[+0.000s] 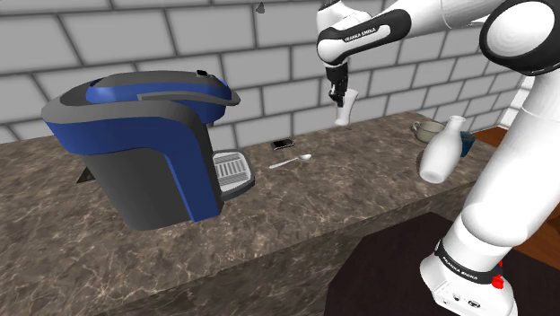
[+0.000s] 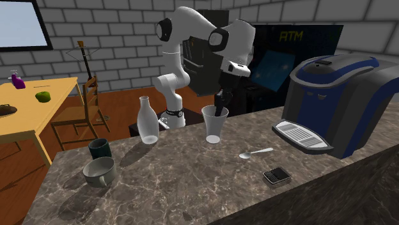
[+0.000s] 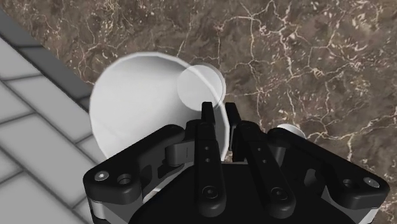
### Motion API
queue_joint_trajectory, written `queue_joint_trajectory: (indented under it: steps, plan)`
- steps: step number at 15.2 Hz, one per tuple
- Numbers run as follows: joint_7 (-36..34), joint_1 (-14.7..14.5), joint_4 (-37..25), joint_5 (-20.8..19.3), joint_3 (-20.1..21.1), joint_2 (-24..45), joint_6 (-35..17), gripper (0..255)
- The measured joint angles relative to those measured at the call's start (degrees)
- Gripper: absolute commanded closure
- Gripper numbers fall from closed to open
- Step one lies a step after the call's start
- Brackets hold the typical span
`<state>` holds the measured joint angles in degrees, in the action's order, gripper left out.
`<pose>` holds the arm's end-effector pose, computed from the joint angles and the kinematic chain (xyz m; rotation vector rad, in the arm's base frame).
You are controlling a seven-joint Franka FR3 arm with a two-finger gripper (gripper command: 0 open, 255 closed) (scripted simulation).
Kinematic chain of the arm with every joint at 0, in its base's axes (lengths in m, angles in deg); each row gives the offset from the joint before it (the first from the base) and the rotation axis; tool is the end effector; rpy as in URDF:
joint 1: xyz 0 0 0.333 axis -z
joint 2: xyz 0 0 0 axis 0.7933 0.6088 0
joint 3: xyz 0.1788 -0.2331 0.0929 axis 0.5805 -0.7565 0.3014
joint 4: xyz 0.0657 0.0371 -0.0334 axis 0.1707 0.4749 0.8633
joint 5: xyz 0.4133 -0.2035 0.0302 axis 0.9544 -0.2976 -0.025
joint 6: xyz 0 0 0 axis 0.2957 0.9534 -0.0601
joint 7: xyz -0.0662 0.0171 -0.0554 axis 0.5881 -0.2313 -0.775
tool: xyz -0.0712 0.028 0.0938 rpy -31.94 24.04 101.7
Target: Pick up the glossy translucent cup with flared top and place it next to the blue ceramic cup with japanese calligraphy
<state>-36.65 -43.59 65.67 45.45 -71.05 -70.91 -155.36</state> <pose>0.6078 -0.1925 0.4691 2.8476 0.2141 -0.1457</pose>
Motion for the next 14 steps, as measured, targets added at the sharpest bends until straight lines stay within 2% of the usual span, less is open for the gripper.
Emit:
queue_joint_trajectory:
  steps: [10,14]
  plan:
    - [2.01,-0.14,-7.06,0.45,0.13,-0.34,7.15,255]
    - [5.09,1.53,-3.7,0.0,-1.55,-3.61,6.09,255]
